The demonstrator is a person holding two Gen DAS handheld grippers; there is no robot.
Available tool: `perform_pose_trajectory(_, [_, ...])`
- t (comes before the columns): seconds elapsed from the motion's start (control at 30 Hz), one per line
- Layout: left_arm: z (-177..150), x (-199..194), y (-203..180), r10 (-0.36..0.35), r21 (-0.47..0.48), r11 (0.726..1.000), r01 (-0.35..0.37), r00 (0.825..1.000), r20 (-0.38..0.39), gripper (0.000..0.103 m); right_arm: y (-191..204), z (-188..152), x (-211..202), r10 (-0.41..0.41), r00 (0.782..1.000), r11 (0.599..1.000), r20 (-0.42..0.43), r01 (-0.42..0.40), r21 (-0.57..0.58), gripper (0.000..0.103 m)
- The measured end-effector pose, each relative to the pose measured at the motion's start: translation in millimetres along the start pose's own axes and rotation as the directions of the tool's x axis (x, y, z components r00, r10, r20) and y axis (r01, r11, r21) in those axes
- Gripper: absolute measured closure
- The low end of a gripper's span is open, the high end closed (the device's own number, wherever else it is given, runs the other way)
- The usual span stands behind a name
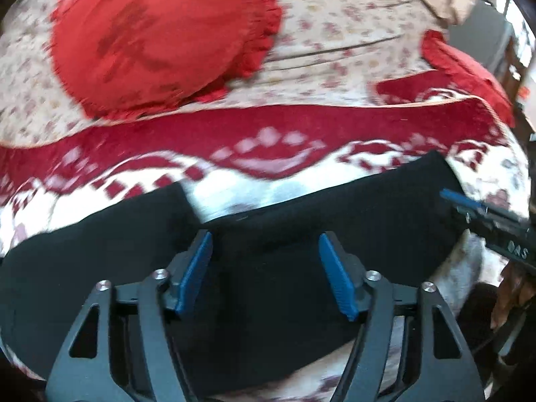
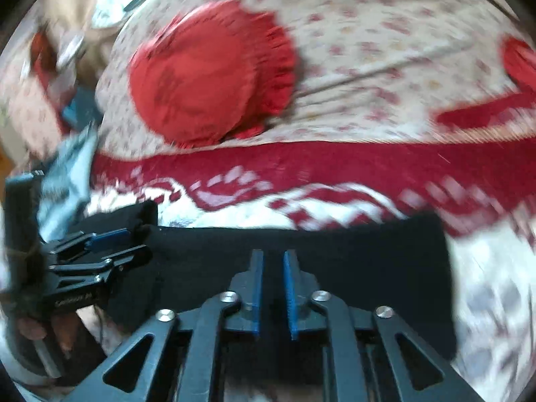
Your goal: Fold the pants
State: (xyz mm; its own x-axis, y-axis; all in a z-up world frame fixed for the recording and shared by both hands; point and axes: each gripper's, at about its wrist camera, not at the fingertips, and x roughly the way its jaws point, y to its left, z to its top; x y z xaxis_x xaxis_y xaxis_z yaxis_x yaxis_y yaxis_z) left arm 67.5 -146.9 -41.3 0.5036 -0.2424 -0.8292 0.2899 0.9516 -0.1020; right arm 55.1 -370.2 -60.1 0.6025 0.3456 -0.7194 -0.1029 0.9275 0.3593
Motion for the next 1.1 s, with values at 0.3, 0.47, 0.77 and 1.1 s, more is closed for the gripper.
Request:
perform_pose_trajectory(0.3, [36,30,-75,-0.161,0.111,0.980,0.168,0.985,-0.068,0.036,-66,-41,-40,-0.073,0.997,0.968,-0.027,0.078,0.239,0.052])
perform_pose_trajectory(0.47, [59,47,-115,-0.233,0.182,0.951,0.250,0.966,-0.111,0.035,-74,-48,-30,-0.053,0.997,0.963,-0.055,0.066,0.262,0.052])
perform_pose_trajectory(0.77, [86,102,-167,-0.254,0.220,0.926,0.307,0.937,-0.239,0.036,-79,-46,-15,0.013,0.999,0.949,-0.036,-0.001,0.317,0.051])
perform_pose_trajectory(1.1, [81,125,-205,-0.226,0.347,0.888,0.301,0.944,-0.240,0.046,-92,-46,-14,0.050,0.998,0.907,0.026,-0.056,0.417,0.059])
